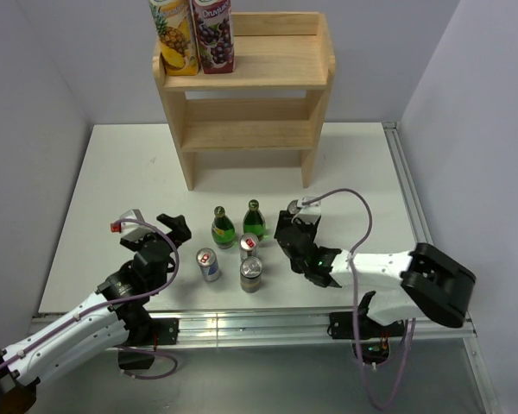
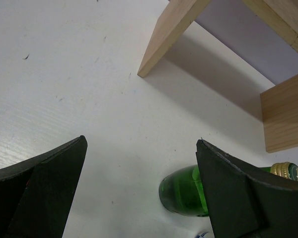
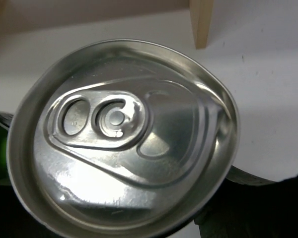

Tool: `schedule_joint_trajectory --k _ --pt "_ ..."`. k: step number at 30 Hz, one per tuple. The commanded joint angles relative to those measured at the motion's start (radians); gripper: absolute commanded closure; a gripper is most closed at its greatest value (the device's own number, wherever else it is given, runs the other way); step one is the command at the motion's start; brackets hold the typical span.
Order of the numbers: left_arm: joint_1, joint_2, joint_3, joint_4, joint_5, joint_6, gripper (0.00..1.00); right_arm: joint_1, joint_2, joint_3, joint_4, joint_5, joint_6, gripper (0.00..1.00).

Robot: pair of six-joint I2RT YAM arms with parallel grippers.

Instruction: Place and organize the beverage onto the shelf

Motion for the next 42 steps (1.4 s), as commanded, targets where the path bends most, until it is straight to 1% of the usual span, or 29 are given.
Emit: schedule_joint_trajectory --k 1,2,4,8,9,12,13,14,15,16,17,19,20,21,24,27,28,29,32,38,42 --pt "-0.003 -0.007 -0.01 0.035 -0.026 0.009 0.01 0.01 -0.148 0.146 -0.156 0.072 -0.004 1.0" --pt "-0.003 -0.002 -0.012 0.033 -0.027 0.005 0.01 0.01 -0.194 0.169 -0.199 0.055 -0.045 1.0" --pt "-0.005 0.003 -0.005 0.03 -0.03 0.001 0.01 0.009 -0.232 0.248 -0.236 0.046 -0.088 1.0" --pt "-0.003 0.018 -0.002 0.023 -0.038 -0.008 0.01 -0.002 -0.242 0.399 -0.291 0.025 -0.239 1.0" --pt "-0.003 0.018 -0.002 0.021 -0.038 -0.011 0.01 -0.009 -0.236 0.461 -0.296 0.003 -0.263 1.0" --pt "-0.003 0.017 -0.004 0.021 -0.038 -0.012 0.01 -0.065 -0.19 0.601 -0.343 -0.067 -0.315 1.0" --pt "-0.002 0.015 -0.004 0.021 -0.038 -0.011 0.01 -0.106 -0.162 0.665 -0.369 -0.113 -0.318 1.0" --pt "-0.003 0.012 -0.005 0.021 -0.038 -0.011 0.01 -0.127 -0.153 0.693 -0.374 -0.114 -0.321 1.0" --pt "-0.002 0.013 -0.007 0.02 -0.038 -0.014 0.01 -0.146 -0.144 0.719 -0.376 -0.155 -0.33 1.0" --pt "-0.002 0.013 -0.008 0.024 -0.038 -0.012 0.01 -0.163 -0.121 0.745 -0.376 -0.163 -0.353 1.0" --pt "-0.002 0.015 -0.009 0.024 -0.038 -0.011 0.01 -0.175 -0.105 0.812 -0.388 -0.175 -0.366 1.0" --pt "-0.002 0.018 -0.007 0.027 -0.036 -0.011 0.01 -0.213 -0.055 0.893 -0.422 -0.193 -0.389 1.0" --pt "-0.002 0.023 -0.004 0.029 -0.033 -0.011 0.01 -0.224 -0.04 0.966 -0.446 -0.202 -0.399 1.0" --pt "-0.002 0.027 -0.004 0.027 -0.033 -0.011 0.01 -0.24 -0.027 0.997 -0.451 -0.207 -0.41 1.0" --pt "-0.002 0.039 -0.001 0.03 -0.033 -0.011 0.01 -0.252 0.01 1.115 -0.462 -0.225 -0.458 1.0" --pt "-0.002 0.046 0.002 0.03 -0.033 -0.011 0.01 -0.263 0.053 1.239 -0.509 -0.242 -0.491 1.0" --pt "-0.002 0.046 0.001 0.032 -0.033 -0.011 0.01 -0.264 0.079 1.271 -0.517 -0.241 -0.529 1.0" --pt "-0.002 0.047 0.001 0.032 -0.033 -0.012 0.01 -0.266 0.092 1.339 -0.537 -0.238 -0.54 1.0" --pt "0.0 0.046 0.002 0.032 -0.033 -0.012 0.01 -0.266 0.137 1.454 -0.555 -0.22 -0.583 1.0" --pt "0.0 0.064 0.007 0.027 -0.037 -0.02 0.01 -0.299 0.192 1.603 -0.566 -0.245 -0.587 1.0" --pt "0.0 0.075 0.008 0.036 -0.029 -0.014 0.01 -0.318 0.298 1.732 -0.591 -0.232 -0.634 1.0"
